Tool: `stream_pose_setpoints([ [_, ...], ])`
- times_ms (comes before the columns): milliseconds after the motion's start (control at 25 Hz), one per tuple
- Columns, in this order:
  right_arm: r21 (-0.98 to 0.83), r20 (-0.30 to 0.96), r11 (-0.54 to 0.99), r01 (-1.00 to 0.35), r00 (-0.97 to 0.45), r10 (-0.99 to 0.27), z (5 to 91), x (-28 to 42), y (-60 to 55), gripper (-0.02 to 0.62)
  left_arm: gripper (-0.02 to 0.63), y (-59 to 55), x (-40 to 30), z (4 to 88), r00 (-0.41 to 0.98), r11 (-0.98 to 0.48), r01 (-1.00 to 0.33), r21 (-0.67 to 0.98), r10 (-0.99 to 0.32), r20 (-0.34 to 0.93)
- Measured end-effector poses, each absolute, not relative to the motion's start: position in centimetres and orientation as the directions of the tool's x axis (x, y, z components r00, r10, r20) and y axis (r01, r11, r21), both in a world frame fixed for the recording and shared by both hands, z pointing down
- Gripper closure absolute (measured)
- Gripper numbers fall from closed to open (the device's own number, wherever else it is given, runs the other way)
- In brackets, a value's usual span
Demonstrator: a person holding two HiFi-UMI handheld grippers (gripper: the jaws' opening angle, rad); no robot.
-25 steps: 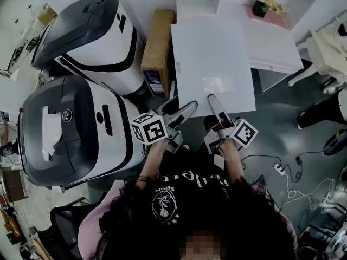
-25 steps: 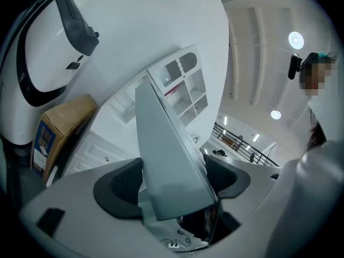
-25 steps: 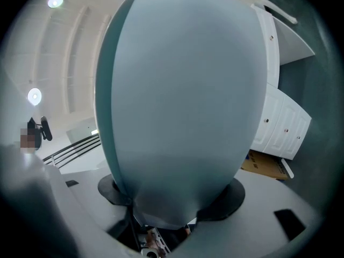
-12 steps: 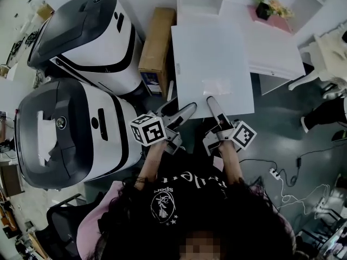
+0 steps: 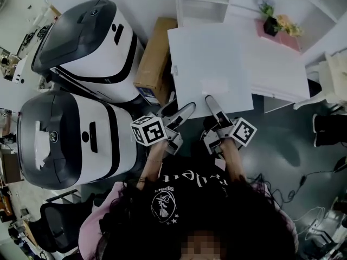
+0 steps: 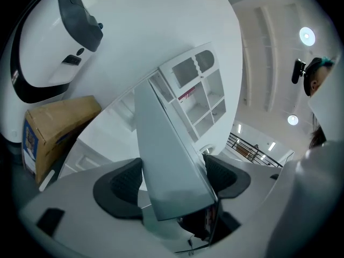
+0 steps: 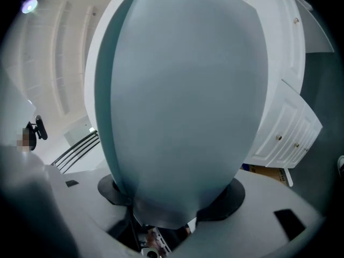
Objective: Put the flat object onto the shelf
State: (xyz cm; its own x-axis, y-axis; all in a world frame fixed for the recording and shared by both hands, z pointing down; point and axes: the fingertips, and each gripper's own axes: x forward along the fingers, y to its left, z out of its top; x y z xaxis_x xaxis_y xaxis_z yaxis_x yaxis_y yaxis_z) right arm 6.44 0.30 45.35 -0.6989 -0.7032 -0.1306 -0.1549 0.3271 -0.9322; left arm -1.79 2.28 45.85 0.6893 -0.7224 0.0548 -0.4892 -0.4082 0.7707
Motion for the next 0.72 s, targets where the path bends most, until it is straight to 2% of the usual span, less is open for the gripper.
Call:
stream_pose_setpoints([
  [400,-0.937,-0.138,0.330,-0.116,-0.744,-0.653,44.6,13.8,-7.7,0.279,0.222,-5.1,5.7,44.8,0.630,-0.370,-0.530,0.763,-0.774,0.062],
  [720,-0.941,-0.153,0.333,-0.067,-0.790,-0.594,44.5,14.1,-10.2,0.279,0.222,-6.9,6.2,44.6,0.571,-0.321,-0.575,0.752,-0.816,0.088],
])
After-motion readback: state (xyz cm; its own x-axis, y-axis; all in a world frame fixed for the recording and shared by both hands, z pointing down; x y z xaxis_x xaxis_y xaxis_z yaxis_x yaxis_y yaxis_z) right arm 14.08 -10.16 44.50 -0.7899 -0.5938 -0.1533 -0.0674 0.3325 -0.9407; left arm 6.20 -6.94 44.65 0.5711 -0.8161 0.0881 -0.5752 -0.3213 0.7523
